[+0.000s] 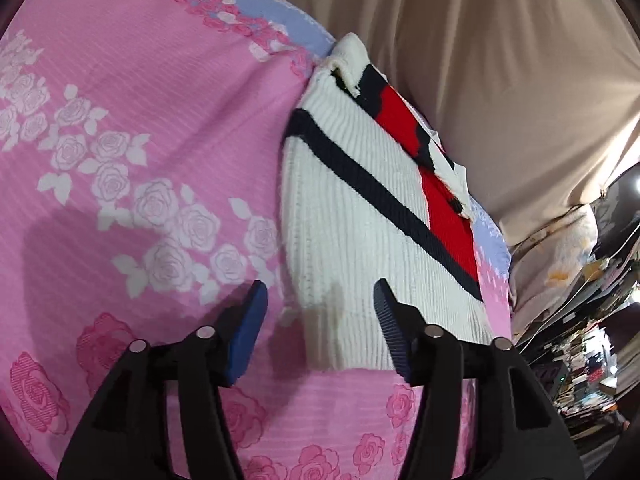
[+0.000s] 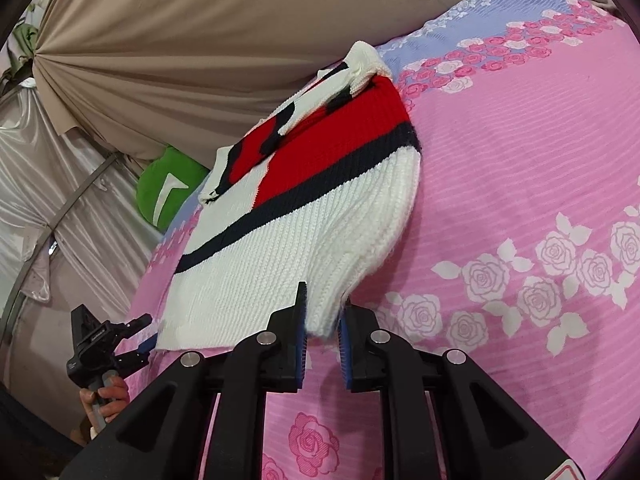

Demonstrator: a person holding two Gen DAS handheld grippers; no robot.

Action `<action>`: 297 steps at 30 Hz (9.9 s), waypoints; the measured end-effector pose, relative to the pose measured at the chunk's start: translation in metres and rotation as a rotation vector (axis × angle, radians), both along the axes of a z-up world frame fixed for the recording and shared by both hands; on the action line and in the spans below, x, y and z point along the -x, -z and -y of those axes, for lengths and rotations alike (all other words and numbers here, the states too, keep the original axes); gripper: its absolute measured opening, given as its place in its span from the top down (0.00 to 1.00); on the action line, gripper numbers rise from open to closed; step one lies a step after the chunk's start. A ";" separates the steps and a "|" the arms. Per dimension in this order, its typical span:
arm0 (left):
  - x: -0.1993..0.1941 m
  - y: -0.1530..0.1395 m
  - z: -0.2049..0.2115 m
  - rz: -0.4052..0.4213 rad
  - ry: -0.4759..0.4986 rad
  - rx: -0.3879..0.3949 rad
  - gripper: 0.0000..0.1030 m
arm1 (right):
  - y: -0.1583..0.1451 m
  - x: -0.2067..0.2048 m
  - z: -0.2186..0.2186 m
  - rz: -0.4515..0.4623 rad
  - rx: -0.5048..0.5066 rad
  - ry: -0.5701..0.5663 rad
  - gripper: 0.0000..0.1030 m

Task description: Fold small clothes

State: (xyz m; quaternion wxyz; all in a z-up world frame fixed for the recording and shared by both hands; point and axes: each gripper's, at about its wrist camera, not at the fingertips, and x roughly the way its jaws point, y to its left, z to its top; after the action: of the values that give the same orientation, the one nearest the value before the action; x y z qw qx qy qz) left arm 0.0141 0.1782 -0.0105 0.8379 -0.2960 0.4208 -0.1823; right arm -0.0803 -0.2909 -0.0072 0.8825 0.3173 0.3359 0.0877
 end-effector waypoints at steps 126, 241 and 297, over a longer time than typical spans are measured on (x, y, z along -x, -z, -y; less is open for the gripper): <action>-0.167 -0.029 0.101 0.046 0.199 -0.436 0.81 | -0.047 -0.127 0.027 -0.130 0.463 0.139 0.76; -0.041 -0.052 0.095 0.118 0.032 -0.482 0.71 | -0.023 -0.086 -0.164 -0.012 0.406 -0.287 0.87; 0.059 -0.073 0.219 0.208 0.438 -0.480 0.30 | -0.040 -0.064 -0.040 -0.084 -0.008 -0.288 0.39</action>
State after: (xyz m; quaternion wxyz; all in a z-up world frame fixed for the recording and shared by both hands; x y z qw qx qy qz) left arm -0.0446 -0.0408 0.0627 0.8630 0.0273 0.4175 -0.2831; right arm -0.0164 -0.2513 0.0327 0.8447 0.2728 0.4141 0.2014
